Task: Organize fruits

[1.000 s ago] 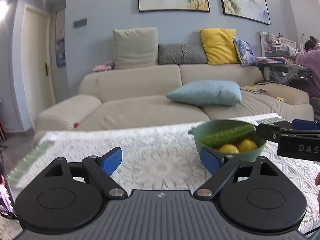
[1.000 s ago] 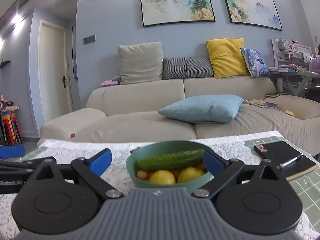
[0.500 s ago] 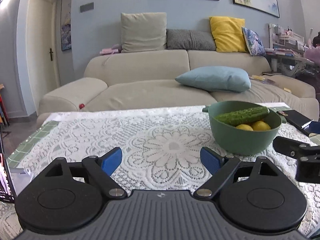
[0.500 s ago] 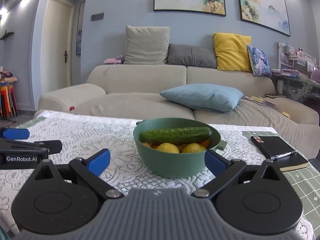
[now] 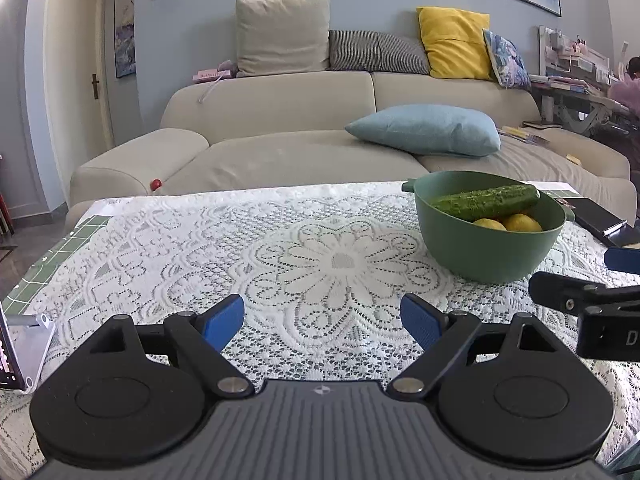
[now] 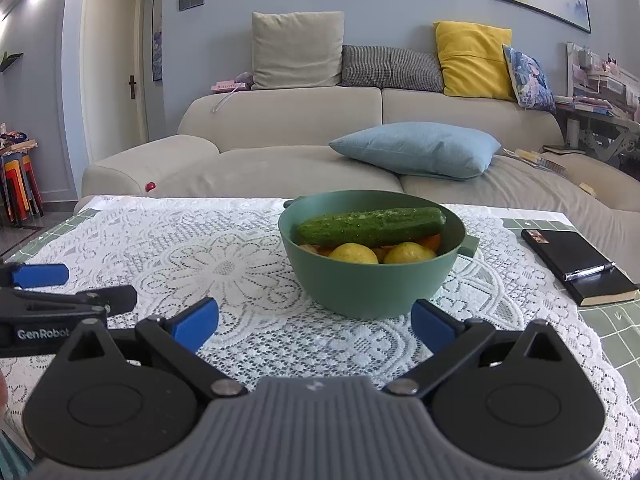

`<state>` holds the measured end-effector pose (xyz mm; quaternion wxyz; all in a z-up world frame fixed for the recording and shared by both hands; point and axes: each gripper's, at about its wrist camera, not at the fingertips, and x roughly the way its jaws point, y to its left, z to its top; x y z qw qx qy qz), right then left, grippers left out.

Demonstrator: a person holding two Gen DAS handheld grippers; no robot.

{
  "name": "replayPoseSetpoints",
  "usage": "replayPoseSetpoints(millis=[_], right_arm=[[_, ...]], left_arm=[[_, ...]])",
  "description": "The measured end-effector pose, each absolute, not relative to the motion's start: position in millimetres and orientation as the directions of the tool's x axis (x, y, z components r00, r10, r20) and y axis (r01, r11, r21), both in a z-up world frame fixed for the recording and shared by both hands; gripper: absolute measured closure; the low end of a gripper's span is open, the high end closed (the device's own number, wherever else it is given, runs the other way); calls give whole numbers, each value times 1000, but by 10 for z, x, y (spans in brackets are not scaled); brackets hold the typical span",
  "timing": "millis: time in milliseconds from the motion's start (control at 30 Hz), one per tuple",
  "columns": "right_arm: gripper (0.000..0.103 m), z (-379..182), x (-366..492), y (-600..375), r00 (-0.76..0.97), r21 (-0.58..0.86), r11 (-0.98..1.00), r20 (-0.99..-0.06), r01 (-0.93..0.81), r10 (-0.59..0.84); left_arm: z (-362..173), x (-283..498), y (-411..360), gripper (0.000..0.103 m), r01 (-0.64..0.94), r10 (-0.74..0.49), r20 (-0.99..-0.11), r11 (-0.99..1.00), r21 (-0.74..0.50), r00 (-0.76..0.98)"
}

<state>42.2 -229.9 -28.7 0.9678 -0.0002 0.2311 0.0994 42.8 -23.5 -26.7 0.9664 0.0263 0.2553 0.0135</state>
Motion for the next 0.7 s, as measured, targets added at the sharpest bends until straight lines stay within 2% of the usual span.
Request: replayPoseSetpoints(millis=[700], right_arm=[[4, -280, 444, -2297, 869, 55, 979, -453, -197, 200]], left_arm=[[-266, 434, -195, 0, -21, 38, -505, 999, 39, 862]])
